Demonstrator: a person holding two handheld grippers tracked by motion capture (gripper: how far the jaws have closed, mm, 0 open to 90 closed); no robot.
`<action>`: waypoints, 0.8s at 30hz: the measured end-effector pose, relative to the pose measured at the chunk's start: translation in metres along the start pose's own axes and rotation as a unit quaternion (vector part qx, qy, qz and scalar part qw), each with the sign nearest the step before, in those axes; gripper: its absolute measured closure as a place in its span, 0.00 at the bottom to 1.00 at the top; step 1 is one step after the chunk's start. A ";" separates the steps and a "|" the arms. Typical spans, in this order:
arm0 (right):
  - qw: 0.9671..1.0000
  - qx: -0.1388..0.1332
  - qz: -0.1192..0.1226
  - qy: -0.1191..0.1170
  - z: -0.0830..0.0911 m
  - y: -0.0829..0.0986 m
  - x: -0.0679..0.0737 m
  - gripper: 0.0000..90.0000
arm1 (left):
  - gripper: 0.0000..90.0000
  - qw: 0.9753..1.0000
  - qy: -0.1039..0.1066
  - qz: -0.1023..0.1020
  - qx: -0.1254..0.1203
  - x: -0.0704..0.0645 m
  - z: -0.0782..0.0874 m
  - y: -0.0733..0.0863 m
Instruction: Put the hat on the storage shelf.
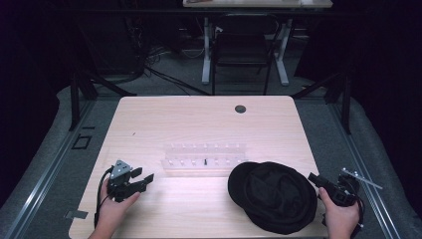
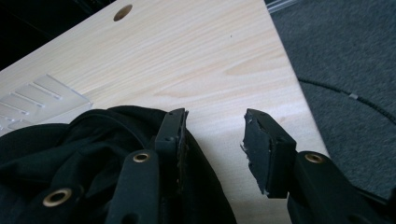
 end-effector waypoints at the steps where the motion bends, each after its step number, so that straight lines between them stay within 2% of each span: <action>1: 1.000 0.000 0.000 0.000 0.000 0.000 0.000 0.65 | 0.49 1.000 0.000 0.000 0.000 0.000 0.000 0.000; 3: 1.000 -0.007 0.005 0.001 0.004 -0.002 0.003 0.65 | 0.50 1.000 0.000 -0.003 -0.001 0.000 0.001 -0.001; 4: 1.000 0.001 0.013 0.005 0.008 -0.001 0.004 0.66 | 0.50 1.000 -0.001 -0.005 -0.001 -0.001 0.002 -0.001; 8: 1.000 0.013 0.010 0.002 0.014 0.001 0.009 0.66 | 0.50 1.000 0.003 -0.006 -0.006 -0.003 0.003 -0.002; 10: 1.000 0.023 0.010 0.003 0.018 -0.001 0.016 0.67 | 0.50 1.000 0.003 -0.010 0.002 -0.003 0.005 0.000; 14: 1.000 0.024 0.009 0.003 0.024 -0.005 0.027 0.68 | 0.50 1.000 0.005 -0.014 -0.001 -0.005 0.005 -0.001; 17: 0.999 0.043 0.007 0.014 0.029 0.000 0.029 0.68 | 0.50 1.000 0.007 -0.019 -0.002 -0.007 0.003 -0.001; 20: 0.997 0.070 0.016 0.027 0.036 0.009 0.025 0.67 | 0.49 1.000 0.009 -0.021 -0.001 -0.009 0.003 0.000; 22: 0.996 0.082 0.008 0.028 0.036 0.017 0.025 0.67 | 0.50 1.000 0.009 -0.023 -0.001 -0.010 0.002 0.000; 24: 0.993 0.105 0.024 0.038 0.039 0.025 0.020 0.67 | 0.49 1.000 0.009 -0.022 -0.001 -0.010 0.002 0.000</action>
Point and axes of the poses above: each handheld gripper's, and its own axes: z roughly backward along the jaws, y roughly out of its underside, x roughly to its left, the point moved 10 cm from there along -z, roughly forward along the jaws, and after that the axes turned 1 degree about -z, right-handed, at the moved point
